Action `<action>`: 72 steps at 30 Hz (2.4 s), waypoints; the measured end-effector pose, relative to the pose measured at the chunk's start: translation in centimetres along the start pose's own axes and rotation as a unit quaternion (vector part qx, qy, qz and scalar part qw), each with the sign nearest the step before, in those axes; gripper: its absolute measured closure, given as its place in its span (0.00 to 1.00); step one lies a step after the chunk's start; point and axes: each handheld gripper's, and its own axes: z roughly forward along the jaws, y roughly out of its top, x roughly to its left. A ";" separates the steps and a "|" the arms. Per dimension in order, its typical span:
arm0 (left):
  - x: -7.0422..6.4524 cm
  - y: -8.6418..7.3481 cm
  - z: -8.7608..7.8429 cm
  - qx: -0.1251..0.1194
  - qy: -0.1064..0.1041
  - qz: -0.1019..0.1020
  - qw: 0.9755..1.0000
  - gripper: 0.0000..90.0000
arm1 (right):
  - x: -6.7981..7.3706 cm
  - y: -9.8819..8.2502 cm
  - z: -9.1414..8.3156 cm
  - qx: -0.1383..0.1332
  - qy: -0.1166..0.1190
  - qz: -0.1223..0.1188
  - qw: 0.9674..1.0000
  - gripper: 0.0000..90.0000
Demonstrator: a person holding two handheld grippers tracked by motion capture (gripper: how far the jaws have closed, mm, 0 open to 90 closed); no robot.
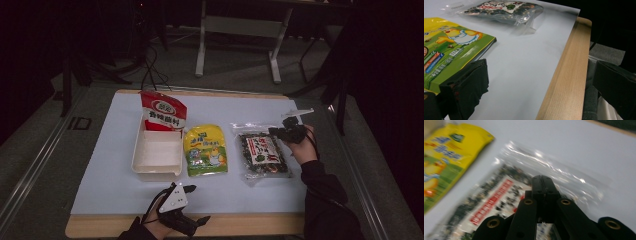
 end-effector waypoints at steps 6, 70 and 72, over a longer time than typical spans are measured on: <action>0.0 0.0 0.0 0.000 -0.001 -0.002 1.000 0.02 | -1.6 -1.2 0.5 0.019 -0.022 0.019 0.999 1.00; -0.3 0.1 0.2 0.007 -0.005 0.009 1.000 0.02 | 0.4 -3.9 0.8 0.085 -0.017 0.048 0.995 0.84; -0.3 0.1 0.2 0.008 -0.005 0.009 1.000 0.02 | 0.1 -3.4 0.9 0.084 -0.020 0.049 0.995 0.81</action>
